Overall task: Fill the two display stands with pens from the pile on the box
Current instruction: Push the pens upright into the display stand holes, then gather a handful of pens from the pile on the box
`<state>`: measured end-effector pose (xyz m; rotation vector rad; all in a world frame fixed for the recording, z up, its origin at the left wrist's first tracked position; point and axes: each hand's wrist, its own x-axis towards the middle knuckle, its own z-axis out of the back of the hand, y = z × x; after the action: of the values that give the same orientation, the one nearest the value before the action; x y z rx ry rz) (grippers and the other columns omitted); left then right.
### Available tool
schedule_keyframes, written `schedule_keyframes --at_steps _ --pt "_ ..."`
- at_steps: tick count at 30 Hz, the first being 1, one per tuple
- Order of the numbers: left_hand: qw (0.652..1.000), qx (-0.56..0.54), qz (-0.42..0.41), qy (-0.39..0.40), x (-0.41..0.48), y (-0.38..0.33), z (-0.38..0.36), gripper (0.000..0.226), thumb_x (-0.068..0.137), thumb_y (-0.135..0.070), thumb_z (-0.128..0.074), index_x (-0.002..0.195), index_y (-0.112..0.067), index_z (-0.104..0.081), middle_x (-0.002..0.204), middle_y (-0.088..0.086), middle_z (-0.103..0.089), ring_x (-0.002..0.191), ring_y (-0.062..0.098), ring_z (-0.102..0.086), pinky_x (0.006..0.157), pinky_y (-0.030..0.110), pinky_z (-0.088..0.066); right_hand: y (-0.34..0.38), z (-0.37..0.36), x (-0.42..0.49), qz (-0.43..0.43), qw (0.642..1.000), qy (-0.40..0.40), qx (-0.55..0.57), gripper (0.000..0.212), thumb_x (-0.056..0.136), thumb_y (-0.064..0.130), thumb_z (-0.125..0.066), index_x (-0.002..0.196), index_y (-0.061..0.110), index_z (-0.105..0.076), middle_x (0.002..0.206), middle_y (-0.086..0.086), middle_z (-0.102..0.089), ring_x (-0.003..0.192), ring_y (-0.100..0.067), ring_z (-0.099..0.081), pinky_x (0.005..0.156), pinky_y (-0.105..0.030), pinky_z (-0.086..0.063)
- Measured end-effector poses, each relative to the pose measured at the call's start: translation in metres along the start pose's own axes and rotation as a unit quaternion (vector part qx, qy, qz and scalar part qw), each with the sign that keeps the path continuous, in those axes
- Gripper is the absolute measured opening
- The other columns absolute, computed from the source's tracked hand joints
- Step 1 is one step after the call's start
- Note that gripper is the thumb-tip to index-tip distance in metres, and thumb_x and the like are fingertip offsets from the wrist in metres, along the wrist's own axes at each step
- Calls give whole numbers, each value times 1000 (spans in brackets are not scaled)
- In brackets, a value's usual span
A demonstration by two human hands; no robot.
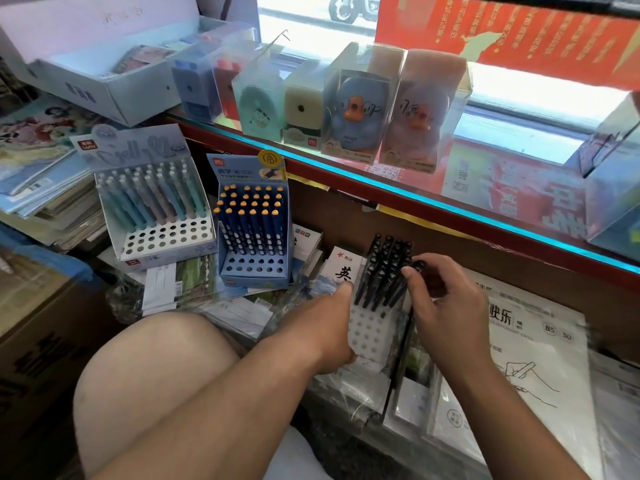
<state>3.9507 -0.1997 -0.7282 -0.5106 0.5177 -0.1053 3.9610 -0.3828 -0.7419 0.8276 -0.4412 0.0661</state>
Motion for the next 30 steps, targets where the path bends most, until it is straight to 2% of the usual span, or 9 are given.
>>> schedule_keyframes --at_steps 9,12,15,19,21,23,27,30 --pt "999 -40 4 -1 6 5 -2 74 76 -29 -88 129 -30 -38 115 -2 -65 106 24 -65 90 48 -57 -4 -4 -2 6 1000 6 -9 17 95 27 -67 109 18 -71 94 10 -64 86 1 -60 74 -16 -49" --pt "999 -49 3 -5 7 6 -2 75 75 -30 -89 130 -31 -38 116 -3 -66 106 24 -65 90 47 -58 -4 -5 -5 2 999 26 -24 15 96 25 -67 109 19 -72 95 9 -64 86 -5 -60 76 -23 -51" --pt "999 -46 3 -8 7 6 -3 76 75 -30 -89 131 -31 -38 116 -3 -65 106 24 -65 90 48 -58 0 -6 -9 -16 999 31 -14 13 96 26 -68 108 23 -65 91 11 -63 83 -3 -60 69 -22 -51" --pt "999 -44 4 -9 7 5 -3 74 74 -31 -89 128 -32 -38 115 -3 -65 106 24 -65 90 48 -58 -3 -10 -10 18 994 63 -92 9 96 25 -68 98 25 -59 86 13 -56 76 -6 -54 64 -27 -47" --pt "999 -44 8 -9 5 5 -3 74 75 -31 -88 128 -32 -37 115 -3 -65 106 24 -65 90 48 -57 -4 -10 -9 16 991 68 -110 10 95 28 -68 102 24 -61 91 12 -55 81 -8 -55 67 -28 -49" --pt "999 -42 11 -14 3 4 -2 74 77 -33 -86 129 -32 -34 120 -2 -62 110 25 -63 93 48 -56 -2 -8 -8 1 992 67 -106 20 93 32 -69 110 23 -64 100 10 -56 88 -9 -57 72 -26 -49" --pt "993 -94 26 -74 -5 5 12 83 81 -39 -82 144 -29 -29 148 0 -44 131 25 -52 106 46 -49 20 2 -8 27 996 45 -68 27 92 34 -69 115 20 -66 106 10 -54 96 -10 -57 77 -27 -51" --pt "976 -181 23 -118 -13 7 42 82 78 -41 -83 145 -29 -36 139 0 -52 118 20 -60 102 42 -53 45 3 -3 65 996 52 -40 29 91 36 -66 116 21 -66 111 11 -54 101 -7 -55 82 -26 -52"
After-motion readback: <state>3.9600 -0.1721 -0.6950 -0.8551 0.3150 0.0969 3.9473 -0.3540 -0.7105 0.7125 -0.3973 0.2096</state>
